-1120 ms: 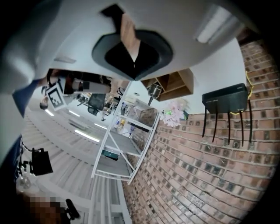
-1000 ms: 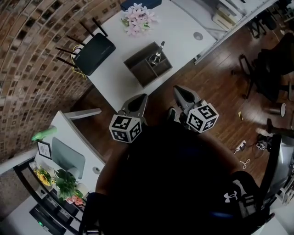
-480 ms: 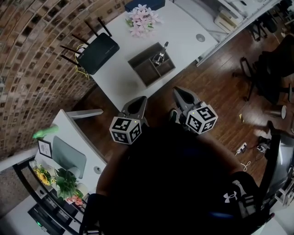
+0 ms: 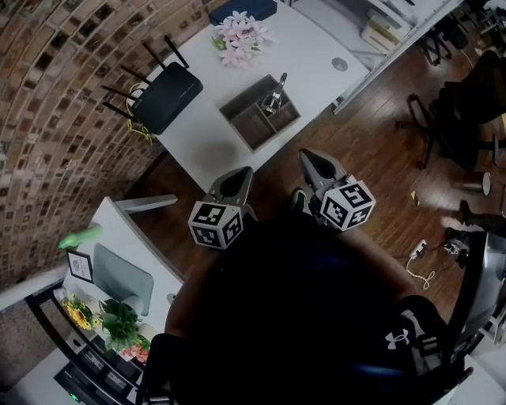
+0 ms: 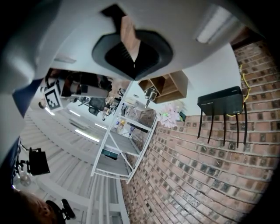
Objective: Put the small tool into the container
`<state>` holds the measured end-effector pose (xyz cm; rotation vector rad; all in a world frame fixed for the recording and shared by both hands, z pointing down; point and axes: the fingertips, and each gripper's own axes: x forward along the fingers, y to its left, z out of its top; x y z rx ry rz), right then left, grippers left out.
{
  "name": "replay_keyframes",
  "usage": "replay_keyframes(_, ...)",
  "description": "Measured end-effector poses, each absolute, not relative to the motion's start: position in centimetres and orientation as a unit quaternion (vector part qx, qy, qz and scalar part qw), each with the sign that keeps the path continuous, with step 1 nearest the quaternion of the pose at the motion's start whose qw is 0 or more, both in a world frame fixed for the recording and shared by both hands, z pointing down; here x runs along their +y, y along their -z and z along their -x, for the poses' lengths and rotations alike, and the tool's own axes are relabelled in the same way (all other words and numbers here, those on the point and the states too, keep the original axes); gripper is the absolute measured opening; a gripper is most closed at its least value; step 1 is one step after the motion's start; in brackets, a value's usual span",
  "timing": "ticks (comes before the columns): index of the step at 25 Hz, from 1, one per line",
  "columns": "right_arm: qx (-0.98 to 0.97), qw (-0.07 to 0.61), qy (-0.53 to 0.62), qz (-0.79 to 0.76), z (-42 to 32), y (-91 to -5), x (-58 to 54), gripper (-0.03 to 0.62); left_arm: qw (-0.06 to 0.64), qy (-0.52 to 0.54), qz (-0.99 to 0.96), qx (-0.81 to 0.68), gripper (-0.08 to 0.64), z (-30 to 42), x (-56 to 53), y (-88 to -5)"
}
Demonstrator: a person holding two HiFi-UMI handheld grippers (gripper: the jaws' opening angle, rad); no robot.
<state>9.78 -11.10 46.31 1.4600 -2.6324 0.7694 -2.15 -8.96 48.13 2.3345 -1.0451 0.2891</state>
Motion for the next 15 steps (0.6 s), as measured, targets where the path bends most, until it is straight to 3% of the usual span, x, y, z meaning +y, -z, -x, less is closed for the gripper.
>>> replay_keyframes(15, -0.843, 0.015, -0.246, -0.478, -9.33, -46.0, -11.21, 0.009, 0.281, -0.109, -0.873, -0.382, 0.002, 2.91, -9.37, -48.18)
